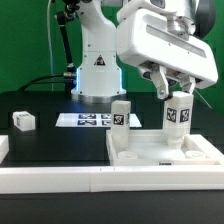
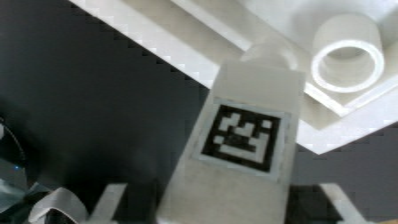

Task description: Assemble square table

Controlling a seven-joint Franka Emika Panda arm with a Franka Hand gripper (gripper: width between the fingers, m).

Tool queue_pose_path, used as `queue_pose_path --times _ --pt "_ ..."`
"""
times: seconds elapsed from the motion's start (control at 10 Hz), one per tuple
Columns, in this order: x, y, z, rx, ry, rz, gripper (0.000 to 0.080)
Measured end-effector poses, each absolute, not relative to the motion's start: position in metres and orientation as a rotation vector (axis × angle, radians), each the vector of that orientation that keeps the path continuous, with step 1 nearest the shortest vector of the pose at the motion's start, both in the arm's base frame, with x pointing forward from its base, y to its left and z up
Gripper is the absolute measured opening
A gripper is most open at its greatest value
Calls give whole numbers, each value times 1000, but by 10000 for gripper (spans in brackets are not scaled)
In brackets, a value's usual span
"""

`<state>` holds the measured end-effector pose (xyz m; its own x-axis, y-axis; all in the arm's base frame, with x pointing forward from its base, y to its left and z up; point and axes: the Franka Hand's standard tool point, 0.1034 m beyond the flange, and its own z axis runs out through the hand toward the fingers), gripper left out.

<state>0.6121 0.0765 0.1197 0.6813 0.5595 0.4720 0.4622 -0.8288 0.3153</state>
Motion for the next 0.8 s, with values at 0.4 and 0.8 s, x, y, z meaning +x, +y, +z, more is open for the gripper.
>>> queue_pose_path --times 0.4,0.8 --pt "597 114 115 2736 862 875 324" --pt "597 110 112 2728 855 888 324"
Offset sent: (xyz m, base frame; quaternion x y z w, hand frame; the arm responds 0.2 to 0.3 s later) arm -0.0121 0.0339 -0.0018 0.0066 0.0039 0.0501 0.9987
